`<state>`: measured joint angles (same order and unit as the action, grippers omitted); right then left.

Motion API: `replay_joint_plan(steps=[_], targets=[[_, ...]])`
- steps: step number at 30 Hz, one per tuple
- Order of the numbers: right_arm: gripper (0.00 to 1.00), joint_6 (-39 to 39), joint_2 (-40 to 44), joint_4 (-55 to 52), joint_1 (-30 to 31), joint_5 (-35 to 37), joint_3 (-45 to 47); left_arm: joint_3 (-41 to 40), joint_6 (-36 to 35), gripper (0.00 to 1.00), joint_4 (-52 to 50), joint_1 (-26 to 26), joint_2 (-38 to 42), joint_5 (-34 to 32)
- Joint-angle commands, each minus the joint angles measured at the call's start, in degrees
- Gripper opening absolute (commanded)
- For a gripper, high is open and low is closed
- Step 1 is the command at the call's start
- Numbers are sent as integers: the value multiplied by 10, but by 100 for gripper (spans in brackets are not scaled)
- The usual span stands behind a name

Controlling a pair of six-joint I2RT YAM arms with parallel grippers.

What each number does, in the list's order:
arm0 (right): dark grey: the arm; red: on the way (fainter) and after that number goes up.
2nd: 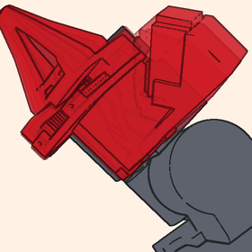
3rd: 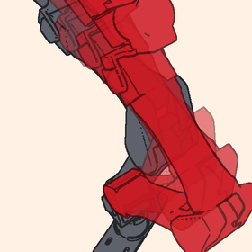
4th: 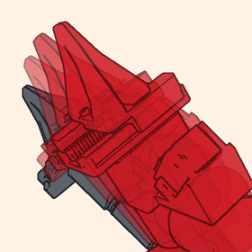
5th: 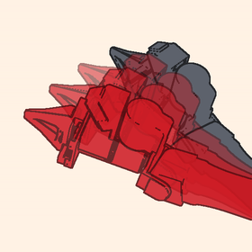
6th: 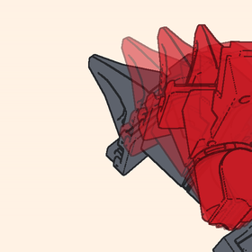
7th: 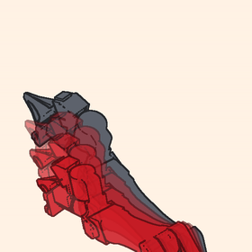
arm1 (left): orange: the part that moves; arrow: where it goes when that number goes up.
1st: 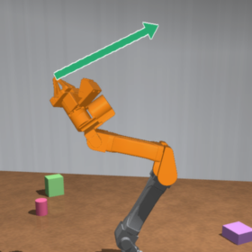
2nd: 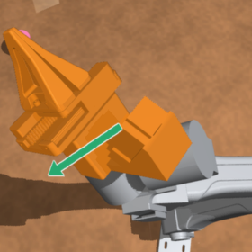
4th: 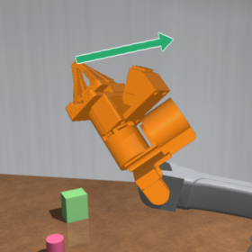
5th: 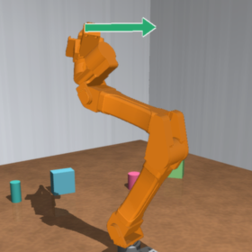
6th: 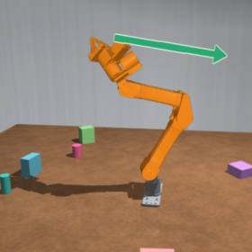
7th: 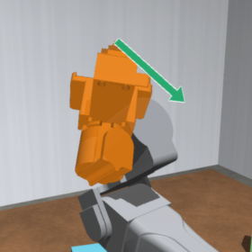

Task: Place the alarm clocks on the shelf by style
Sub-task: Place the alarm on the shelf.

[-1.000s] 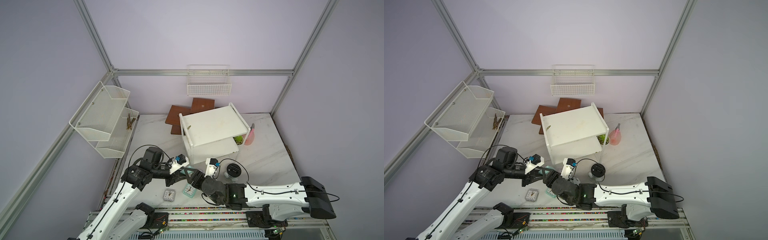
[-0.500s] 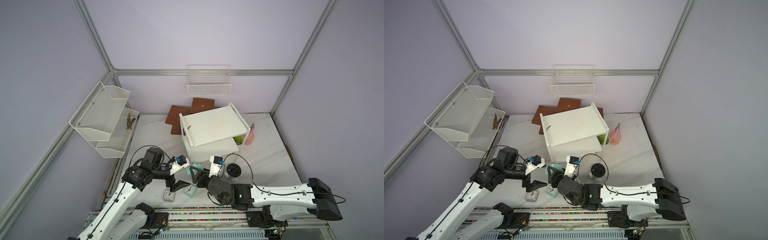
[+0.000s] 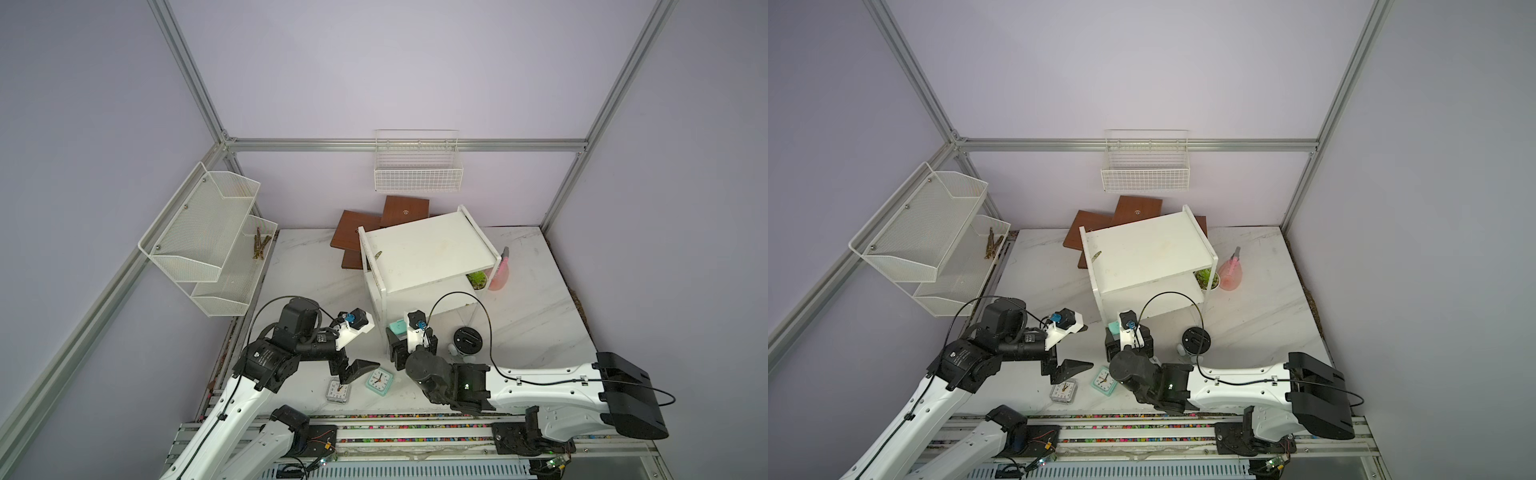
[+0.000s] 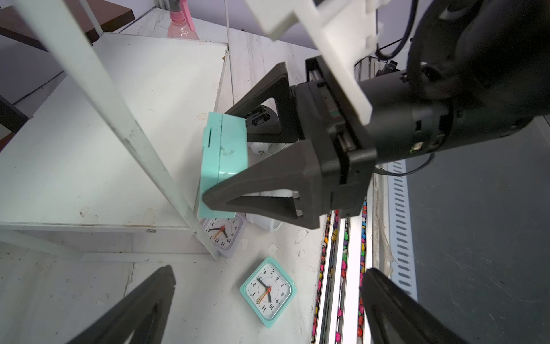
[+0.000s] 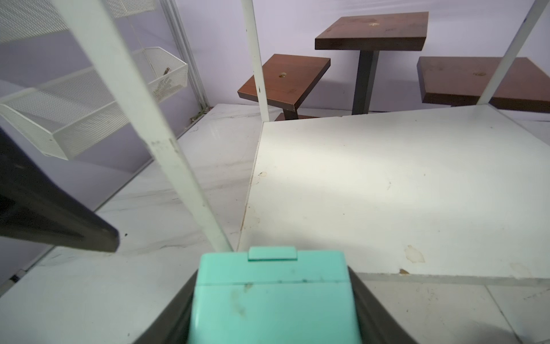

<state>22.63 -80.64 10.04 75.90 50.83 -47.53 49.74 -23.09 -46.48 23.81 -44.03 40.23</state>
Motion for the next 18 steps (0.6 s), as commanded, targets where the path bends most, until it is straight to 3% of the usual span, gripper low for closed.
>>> replay_joint_plan(steps=[1,18], targets=[[48,-47,-5,27,-10,28,-26,-8,16,100,24,1,8,-8],[48,-46,-31,8,-61,-13,-65,-38,22,100,34,2,29,-32]])
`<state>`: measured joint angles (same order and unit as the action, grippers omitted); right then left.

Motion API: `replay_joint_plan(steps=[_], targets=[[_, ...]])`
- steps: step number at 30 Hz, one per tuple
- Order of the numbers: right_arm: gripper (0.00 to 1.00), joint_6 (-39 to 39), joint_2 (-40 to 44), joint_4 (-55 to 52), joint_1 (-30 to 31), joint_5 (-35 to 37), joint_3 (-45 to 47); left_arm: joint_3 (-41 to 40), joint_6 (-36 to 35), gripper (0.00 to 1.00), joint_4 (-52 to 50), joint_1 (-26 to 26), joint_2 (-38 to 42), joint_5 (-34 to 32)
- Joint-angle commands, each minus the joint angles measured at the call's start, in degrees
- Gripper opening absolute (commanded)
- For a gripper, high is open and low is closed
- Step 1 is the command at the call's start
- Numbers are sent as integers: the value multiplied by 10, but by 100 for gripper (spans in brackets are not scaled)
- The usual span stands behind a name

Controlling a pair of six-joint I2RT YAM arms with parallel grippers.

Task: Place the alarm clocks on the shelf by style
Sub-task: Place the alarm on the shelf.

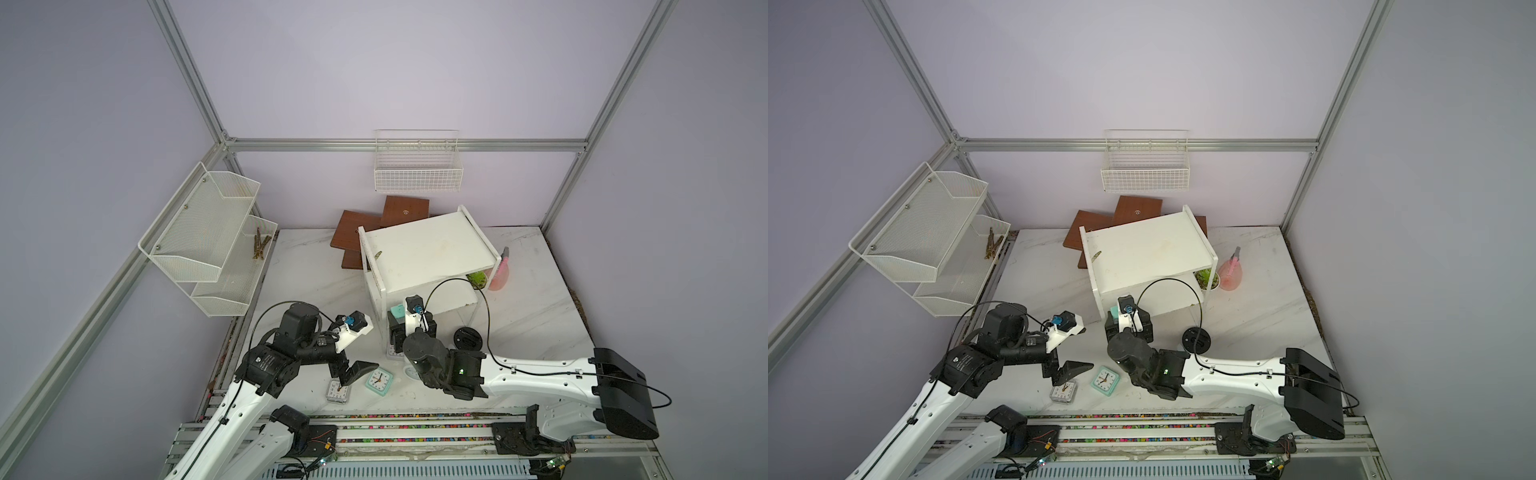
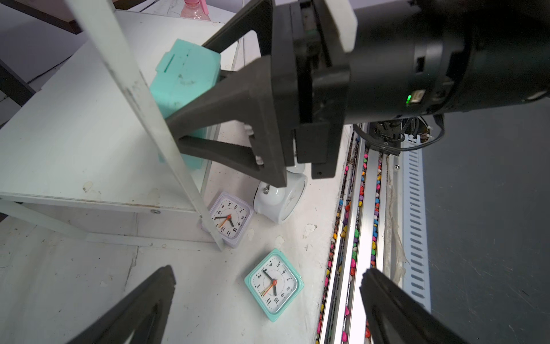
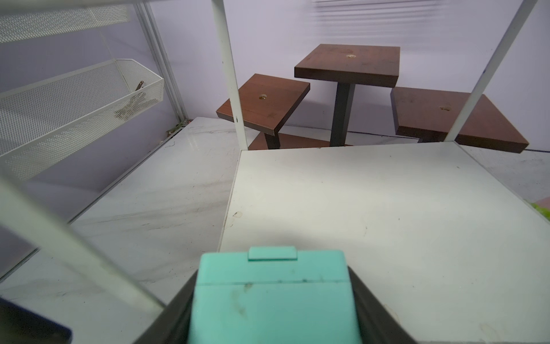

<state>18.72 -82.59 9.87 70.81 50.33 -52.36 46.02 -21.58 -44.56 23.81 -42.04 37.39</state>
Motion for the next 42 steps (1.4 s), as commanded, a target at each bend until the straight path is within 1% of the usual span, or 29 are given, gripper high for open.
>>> replay_joint_plan(steps=[1,13,16,18,22,25,26,27,31,33,38,42], targets=[[48,-7,-16,9,-11,-8,-20,-2,7,100,15,2,11,-4],[49,15,-53,-16,-46,-11,-51,-14,1,100,7,1,32,-16],[50,25,-53,-25,-50,-6,-56,-17,-2,100,7,0,33,-19],[52,28,-72,-27,-50,-6,-59,-18,-3,100,6,1,33,-20],[58,35,-75,-33,-50,-2,-63,-20,-6,100,7,1,34,-21],[64,39,-73,-38,-51,-2,-64,-23,-7,100,6,1,34,-23],[67,42,-71,-41,-50,-1,-64,-24,-7,100,6,1,35,-24],[72,44,-67,-44,-50,-1,-64,-25,-7,100,7,1,35,-24],[83,54,-62,-51,-50,-10,-59,-28,-9,100,7,1,36,-26],[88,60,-39,-54,-47,-16,-55,-31,-10,100,7,1,36,-27],[97,62,-20,-63,-36,-17,-46,-35,-14,100,9,1,34,-28],[100,69,4,-76,-25,-20,-32,-39,-22,100,9,1,33,-29]])
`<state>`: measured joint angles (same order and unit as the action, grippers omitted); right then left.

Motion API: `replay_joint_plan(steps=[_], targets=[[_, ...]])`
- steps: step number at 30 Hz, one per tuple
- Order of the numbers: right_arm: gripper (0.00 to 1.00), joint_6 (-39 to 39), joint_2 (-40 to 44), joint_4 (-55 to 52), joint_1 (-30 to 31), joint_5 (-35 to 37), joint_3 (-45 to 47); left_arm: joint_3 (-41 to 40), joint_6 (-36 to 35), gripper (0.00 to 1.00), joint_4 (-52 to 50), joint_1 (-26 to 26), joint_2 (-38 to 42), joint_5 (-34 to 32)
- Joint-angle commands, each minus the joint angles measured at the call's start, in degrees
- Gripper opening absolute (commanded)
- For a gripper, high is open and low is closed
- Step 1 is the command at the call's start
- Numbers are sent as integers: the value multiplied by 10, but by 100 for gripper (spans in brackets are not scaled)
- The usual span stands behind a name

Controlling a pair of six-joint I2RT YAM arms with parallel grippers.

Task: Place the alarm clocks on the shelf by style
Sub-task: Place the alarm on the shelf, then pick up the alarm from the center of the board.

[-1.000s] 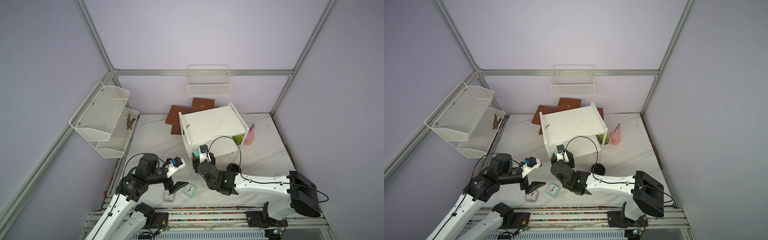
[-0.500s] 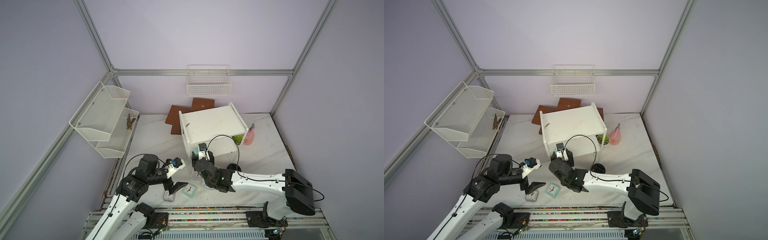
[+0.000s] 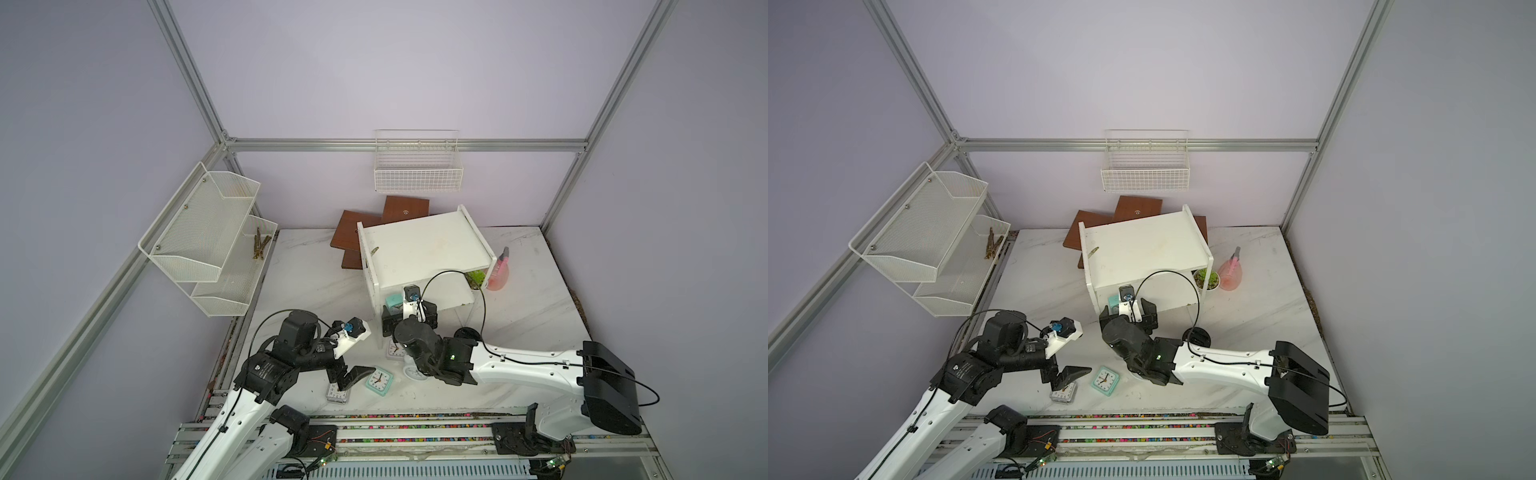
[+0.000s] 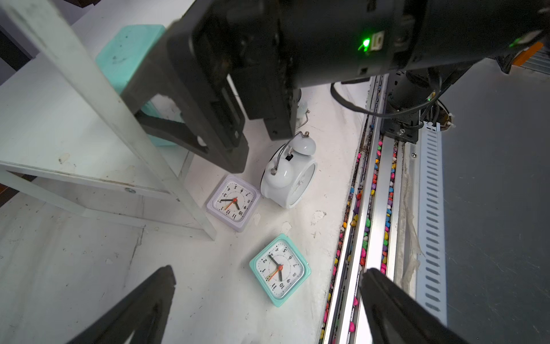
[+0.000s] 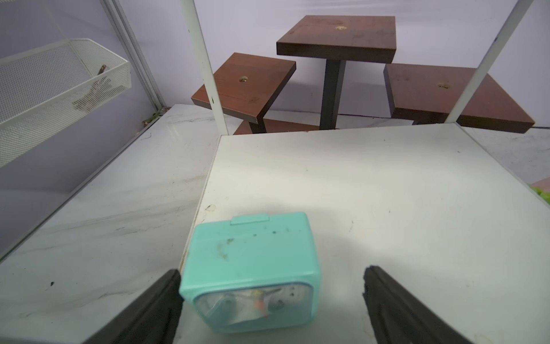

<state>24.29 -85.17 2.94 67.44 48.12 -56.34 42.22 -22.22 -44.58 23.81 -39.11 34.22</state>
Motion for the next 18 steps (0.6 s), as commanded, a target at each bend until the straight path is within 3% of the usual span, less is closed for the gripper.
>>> replay_joint_plan(steps=[1,8,18], targets=[[100,14,36,-11,10,-1,11,-2,-18,100,8,1,4,2],[100,12,100,-21,16,-79,68,-6,-79,100,-20,2,-1,-22],[98,-30,227,-10,18,-251,175,-1,-247,100,-118,2,-72,-172]])
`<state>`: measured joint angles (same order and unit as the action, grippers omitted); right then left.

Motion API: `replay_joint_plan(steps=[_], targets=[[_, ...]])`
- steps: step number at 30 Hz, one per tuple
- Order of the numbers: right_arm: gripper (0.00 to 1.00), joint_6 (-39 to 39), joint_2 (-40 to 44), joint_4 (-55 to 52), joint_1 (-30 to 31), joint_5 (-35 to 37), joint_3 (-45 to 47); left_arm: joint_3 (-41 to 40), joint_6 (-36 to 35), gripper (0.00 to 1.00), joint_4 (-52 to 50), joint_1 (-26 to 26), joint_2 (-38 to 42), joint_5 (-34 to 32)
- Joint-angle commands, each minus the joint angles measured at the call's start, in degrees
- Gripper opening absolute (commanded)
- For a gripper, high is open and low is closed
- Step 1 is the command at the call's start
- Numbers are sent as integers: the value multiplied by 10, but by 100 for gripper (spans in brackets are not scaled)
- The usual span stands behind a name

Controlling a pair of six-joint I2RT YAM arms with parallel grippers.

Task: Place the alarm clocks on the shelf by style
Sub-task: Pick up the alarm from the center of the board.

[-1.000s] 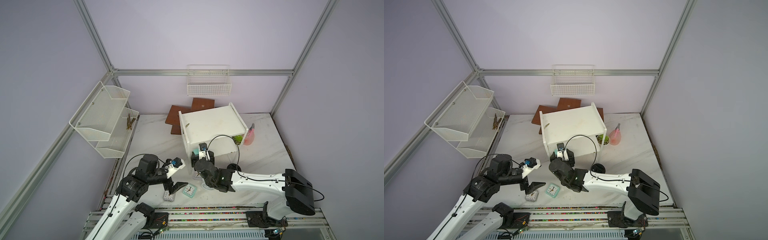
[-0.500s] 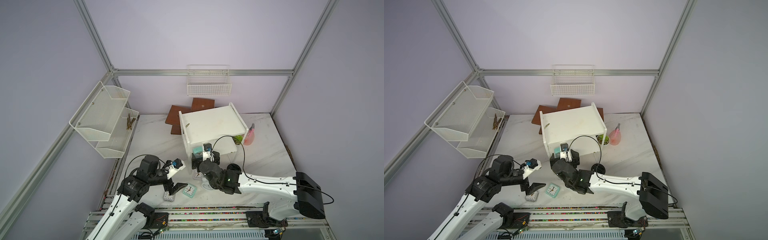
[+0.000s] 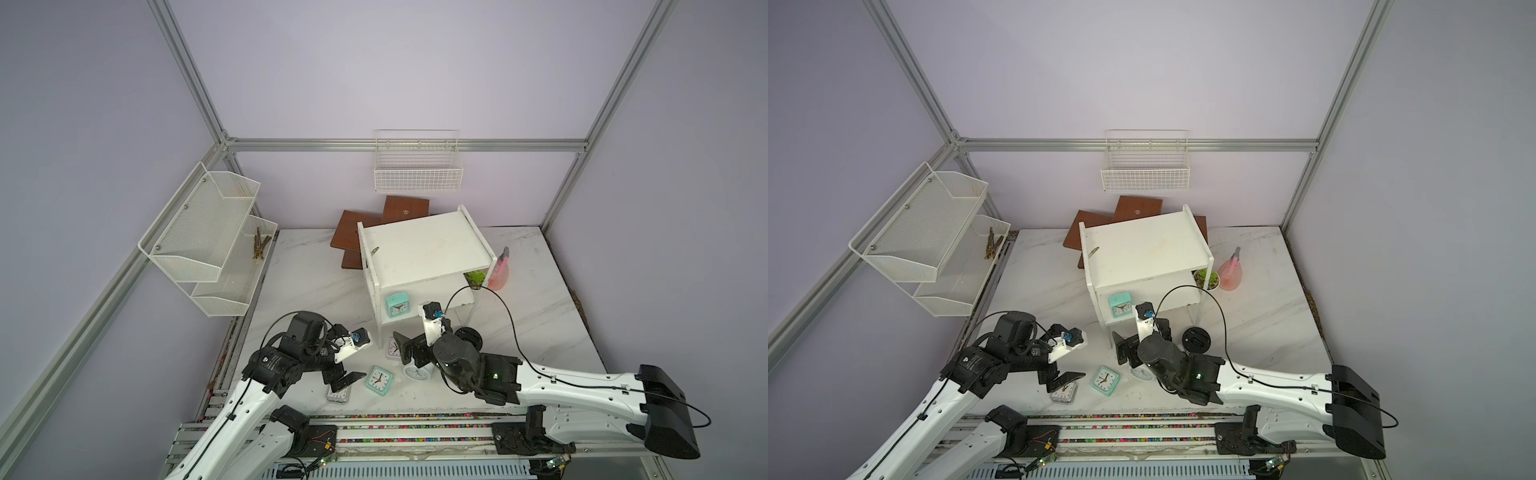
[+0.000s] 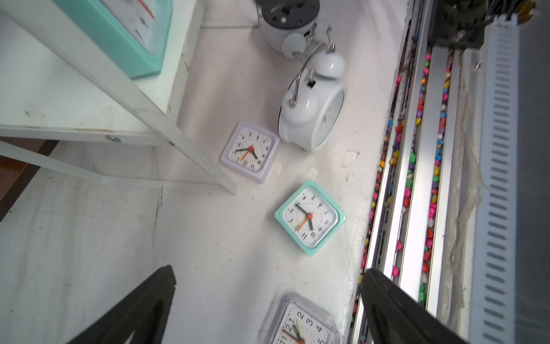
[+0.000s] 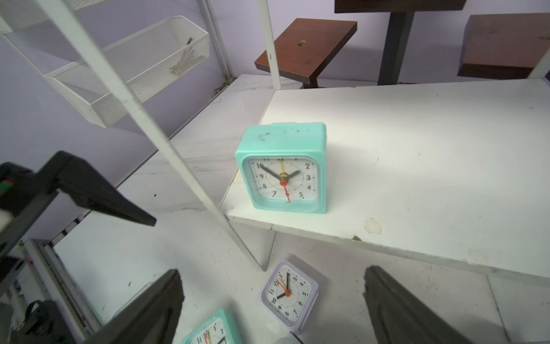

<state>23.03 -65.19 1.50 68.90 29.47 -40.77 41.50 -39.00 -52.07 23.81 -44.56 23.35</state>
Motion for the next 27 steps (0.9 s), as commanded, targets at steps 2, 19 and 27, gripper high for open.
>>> replay_joint_plan(steps=[2,19,27], targets=[[98,-17,50,4,3,-84,34,3,-108,100,-47,2,-37,-100],[100,-8,23,62,7,-162,72,-56,-242,100,-73,10,-93,-132],[100,-8,21,72,8,-164,77,-67,-249,100,-73,23,-124,-130]])
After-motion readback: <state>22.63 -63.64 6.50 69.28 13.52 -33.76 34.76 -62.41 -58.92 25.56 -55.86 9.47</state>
